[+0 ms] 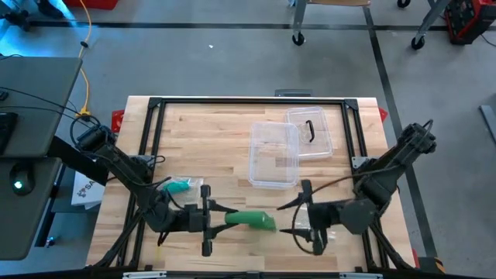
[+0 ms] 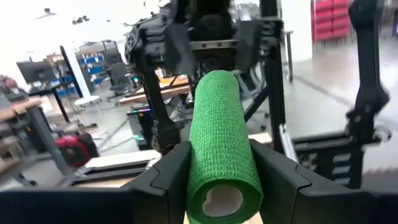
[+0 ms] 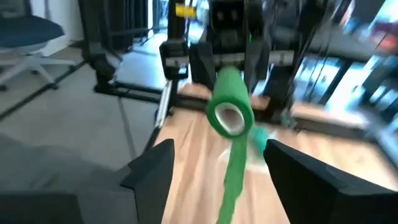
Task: Roll bandage
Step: Roll the green bandage
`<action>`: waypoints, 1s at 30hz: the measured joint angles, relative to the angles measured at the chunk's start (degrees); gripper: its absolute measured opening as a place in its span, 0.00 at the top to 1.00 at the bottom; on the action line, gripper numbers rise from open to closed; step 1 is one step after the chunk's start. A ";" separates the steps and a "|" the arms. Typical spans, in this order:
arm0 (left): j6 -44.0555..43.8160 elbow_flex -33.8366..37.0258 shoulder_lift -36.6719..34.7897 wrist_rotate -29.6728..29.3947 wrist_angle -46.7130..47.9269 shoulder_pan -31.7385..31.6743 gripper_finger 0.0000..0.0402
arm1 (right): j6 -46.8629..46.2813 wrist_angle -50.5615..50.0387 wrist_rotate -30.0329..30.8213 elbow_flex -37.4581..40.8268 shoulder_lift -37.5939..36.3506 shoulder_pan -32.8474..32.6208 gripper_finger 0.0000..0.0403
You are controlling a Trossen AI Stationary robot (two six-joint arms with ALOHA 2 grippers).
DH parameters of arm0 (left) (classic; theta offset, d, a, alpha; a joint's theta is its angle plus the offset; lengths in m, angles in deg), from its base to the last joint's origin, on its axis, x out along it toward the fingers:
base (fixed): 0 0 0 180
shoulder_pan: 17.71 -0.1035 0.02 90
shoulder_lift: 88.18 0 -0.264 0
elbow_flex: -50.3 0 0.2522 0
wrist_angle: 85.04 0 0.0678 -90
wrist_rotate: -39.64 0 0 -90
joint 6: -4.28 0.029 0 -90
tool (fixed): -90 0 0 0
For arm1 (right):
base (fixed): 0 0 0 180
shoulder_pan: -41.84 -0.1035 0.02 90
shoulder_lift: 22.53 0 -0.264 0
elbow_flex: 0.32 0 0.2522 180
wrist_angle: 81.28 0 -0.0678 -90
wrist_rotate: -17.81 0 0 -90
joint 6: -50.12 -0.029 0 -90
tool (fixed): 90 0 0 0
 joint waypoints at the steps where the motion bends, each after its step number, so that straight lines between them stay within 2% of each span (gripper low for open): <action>1: 1.34 -0.67 0.00 -0.26 1.59 0.18 0.66 | -1.77 -1.55 -1.88 0.00 -0.21 0.64 0.38; 5: 5.54 -4.64 0.00 -0.29 12.53 0.41 0.66 | -4.18 0.60 -8.07 1.68 0.96 3.03 0.38; 10: 8.44 -8.59 0.00 -0.65 23.21 0.50 0.66 | -4.20 5.72 -5.38 3.19 3.29 4.69 0.38; 12: 10.50 -8.96 0.00 -0.77 23.50 0.66 0.66 | -4.14 7.33 -5.60 3.19 4.00 5.22 0.37; 16: 14.92 -8.96 0.00 -2.34 23.57 0.75 0.66 | -3.31 10.66 -11.29 3.19 4.85 6.07 0.37; 26: 17.53 -8.96 0.29 -4.45 23.00 0.72 0.66 | -4.55 14.09 -12.32 3.19 4.74 7.67 0.37; 30: 17.32 -8.94 0.35 -6.23 21.65 0.66 0.66 | -1.99 14.17 -12.83 3.13 4.96 8.25 0.37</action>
